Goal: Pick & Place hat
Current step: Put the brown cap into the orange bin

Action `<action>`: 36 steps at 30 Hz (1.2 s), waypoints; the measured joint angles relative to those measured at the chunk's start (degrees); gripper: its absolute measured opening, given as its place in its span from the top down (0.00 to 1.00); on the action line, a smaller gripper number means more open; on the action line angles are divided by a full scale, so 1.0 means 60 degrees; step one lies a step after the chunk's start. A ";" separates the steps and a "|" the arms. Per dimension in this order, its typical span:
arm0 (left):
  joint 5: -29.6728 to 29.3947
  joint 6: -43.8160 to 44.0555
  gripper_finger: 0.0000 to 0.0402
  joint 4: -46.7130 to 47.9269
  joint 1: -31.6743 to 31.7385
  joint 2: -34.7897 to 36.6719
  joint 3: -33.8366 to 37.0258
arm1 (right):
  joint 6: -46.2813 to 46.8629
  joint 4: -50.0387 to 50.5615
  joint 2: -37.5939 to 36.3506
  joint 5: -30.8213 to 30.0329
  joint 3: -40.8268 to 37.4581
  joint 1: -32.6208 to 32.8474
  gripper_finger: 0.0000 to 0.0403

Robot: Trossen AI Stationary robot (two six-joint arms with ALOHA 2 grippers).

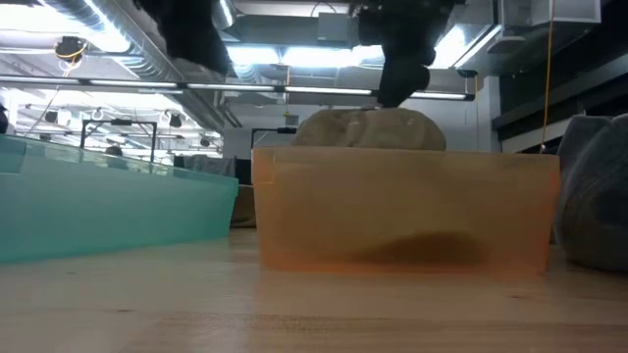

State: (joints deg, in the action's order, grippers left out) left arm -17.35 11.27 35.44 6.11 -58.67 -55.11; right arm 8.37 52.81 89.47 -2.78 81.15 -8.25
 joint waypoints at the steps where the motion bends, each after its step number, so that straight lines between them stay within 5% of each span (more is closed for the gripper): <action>1: -0.0037 0.0000 0.56 -0.0009 0.0000 -0.0276 0.0000 | -0.0020 0.0039 0.0000 -0.0305 0.0031 0.0003 0.45; 10: -0.0864 -0.0374 0.56 0.0297 0.0163 -0.2404 0.0007 | 0.0302 0.0657 0.0000 -0.1530 0.0009 0.0000 0.47; 18: -0.0931 0.0457 0.56 0.0625 0.0767 -0.3603 0.0007 | 0.0383 0.0687 0.0000 -0.1616 0.0003 0.0000 0.47; 36: 0.0095 0.0419 0.38 0.0712 0.1855 -0.4897 0.0007 | 0.0286 0.0332 0.0000 -0.1618 -0.0005 0.0000 0.47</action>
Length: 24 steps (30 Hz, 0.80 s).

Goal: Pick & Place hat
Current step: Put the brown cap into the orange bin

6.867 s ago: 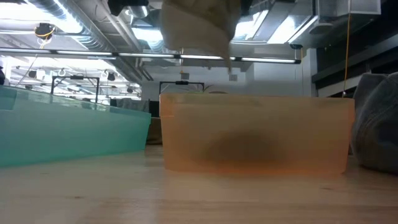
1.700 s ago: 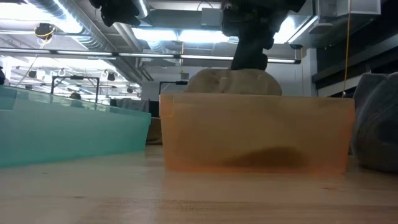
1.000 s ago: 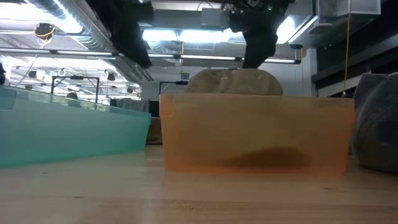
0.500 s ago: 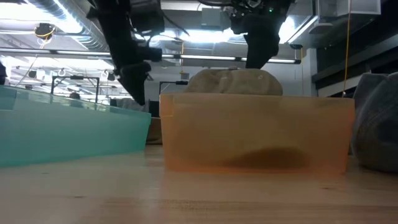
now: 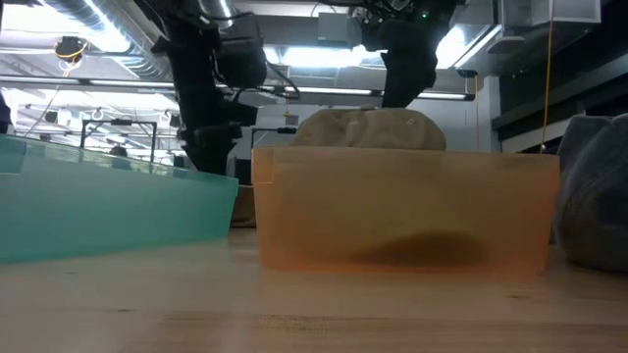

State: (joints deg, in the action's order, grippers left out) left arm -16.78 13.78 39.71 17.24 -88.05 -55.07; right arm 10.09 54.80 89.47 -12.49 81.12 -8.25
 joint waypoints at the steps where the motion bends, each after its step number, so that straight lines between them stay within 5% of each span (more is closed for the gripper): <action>1: -0.0114 0.0003 0.38 -0.0007 0.0023 -0.0080 0.0000 | 0.0000 -0.0019 0.0000 0.0000 0.0000 0.0000 0.47; 13: -0.0775 -0.0276 0.44 -0.0007 0.0047 -0.1225 0.0000 | -0.0011 -0.0156 0.0000 -0.0001 -0.0004 0.0000 0.47; 24: -0.0798 -0.0337 0.96 0.0076 0.0087 -0.0855 -0.0003 | -0.0007 -0.0162 0.0004 -0.0001 -0.0004 0.0000 0.47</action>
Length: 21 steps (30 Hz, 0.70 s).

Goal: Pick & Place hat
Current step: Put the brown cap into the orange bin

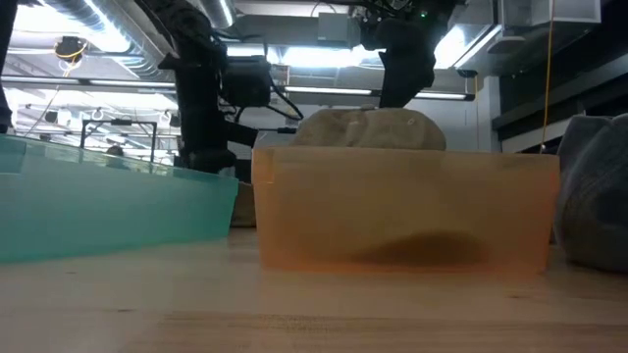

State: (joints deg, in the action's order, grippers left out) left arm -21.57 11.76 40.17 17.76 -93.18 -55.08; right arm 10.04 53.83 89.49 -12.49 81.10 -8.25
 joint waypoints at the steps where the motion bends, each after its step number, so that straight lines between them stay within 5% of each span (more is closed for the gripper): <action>1: 0.0012 -0.0003 0.97 0.0044 0.0003 0.0103 -0.0001 | 0.0000 0.0003 0.0000 0.0000 0.0000 0.0000 0.47; 21: 0.0582 0.0166 0.97 0.1271 0.0015 0.4582 -0.0001 | -0.0608 -0.0552 0.0000 -0.0530 0.0000 0.0007 0.47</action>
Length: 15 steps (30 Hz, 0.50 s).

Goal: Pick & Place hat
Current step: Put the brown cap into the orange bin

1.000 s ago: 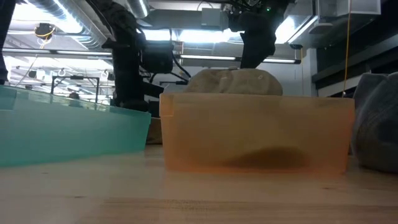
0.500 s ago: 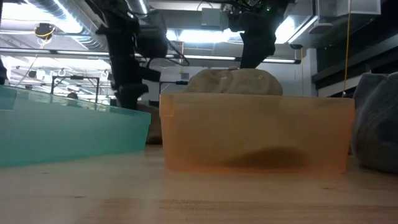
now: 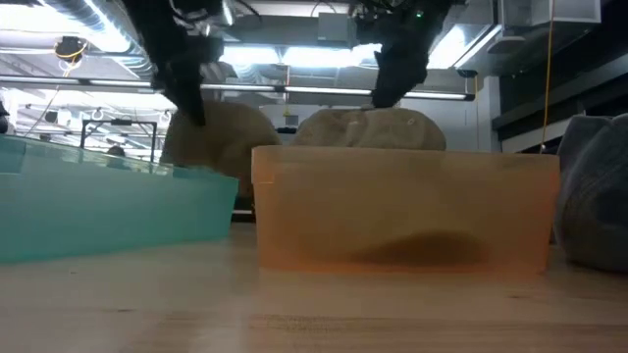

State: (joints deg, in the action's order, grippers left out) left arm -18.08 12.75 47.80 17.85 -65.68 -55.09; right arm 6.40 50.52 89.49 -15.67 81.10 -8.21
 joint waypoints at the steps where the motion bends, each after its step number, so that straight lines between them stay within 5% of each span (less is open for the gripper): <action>1: 0.0024 0.0004 0.97 0.0017 0.0011 0.0281 0.0000 | -0.0254 -0.0263 0.0000 -0.0266 0.0000 -0.0004 0.47; 15: 0.1393 0.0511 0.97 -0.1121 -0.0143 0.3524 0.0000 | -0.2940 -0.5891 0.0000 -0.0721 -0.1014 -0.0101 0.47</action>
State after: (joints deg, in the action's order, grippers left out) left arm -9.72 15.82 41.07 16.99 -44.54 -55.09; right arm -11.24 15.17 89.49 -20.00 75.01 -8.81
